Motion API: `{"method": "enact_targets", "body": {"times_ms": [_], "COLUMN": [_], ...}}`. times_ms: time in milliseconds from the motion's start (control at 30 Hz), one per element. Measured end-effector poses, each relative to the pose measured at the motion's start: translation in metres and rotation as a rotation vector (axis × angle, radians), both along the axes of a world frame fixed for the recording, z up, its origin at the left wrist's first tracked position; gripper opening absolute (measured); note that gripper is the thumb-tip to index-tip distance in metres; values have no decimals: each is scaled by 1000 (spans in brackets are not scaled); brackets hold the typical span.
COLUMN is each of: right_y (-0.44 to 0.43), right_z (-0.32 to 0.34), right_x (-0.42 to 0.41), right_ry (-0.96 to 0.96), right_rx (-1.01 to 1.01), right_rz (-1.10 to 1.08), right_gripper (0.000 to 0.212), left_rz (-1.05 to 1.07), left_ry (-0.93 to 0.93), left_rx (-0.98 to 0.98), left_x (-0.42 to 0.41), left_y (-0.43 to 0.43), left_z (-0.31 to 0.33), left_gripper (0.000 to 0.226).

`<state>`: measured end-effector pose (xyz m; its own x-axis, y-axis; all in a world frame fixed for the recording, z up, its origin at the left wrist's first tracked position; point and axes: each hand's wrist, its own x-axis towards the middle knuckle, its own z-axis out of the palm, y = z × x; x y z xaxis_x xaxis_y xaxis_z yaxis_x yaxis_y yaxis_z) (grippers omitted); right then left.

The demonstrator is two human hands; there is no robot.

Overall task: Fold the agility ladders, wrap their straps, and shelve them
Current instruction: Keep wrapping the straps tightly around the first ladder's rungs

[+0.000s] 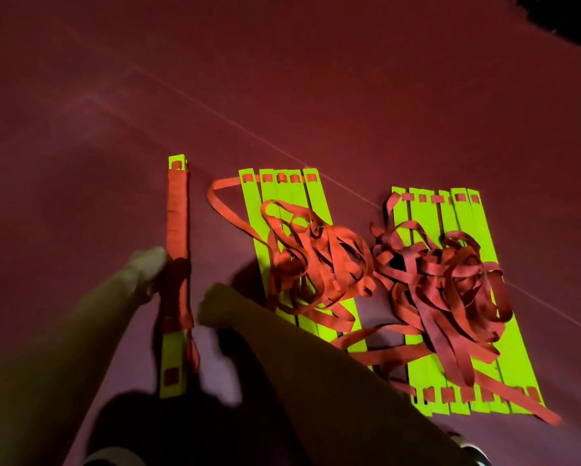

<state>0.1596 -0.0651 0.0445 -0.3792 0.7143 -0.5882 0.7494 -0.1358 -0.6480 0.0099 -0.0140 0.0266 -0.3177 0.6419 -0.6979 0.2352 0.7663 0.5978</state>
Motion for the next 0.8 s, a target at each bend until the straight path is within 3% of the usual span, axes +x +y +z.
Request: {"method": "enact_targets", "body": {"times_ms": [100,167,267,367,500,567,667,800], "right_y": [5,11,36,71,96,106,122,139], "right_z": [-3,1,-2,-5,-20,-28,-38,-54], "right_x": [25,56,112,157,194,195,187,183], "right_ry": [-53,-197,-341,-451,-502,-498,-448,-336], "right_rx": [187,232,360,478,334,289,253,137], "right_rz": [-9,-13,-209,-399,-390,-312,-276,-443], "right_gripper": [18,37,27,29,43,50,54,53], "left_rz": [83,75,-42,-102,-250,-289,-286,-215], "left_ry": [21,-18,-110,-168,-132,-70,62,171], "left_rx": [72,98,70,56,74,126,126,115], "left_x": [6,21,57,95,126,133,143,155], "left_y": [7,10,6,5,23,36,52,64], "left_z": [1,-3,-8,-9,-19,-24,-29,-34], "left_gripper": [14,25,15,23,19,6,45,54]}}
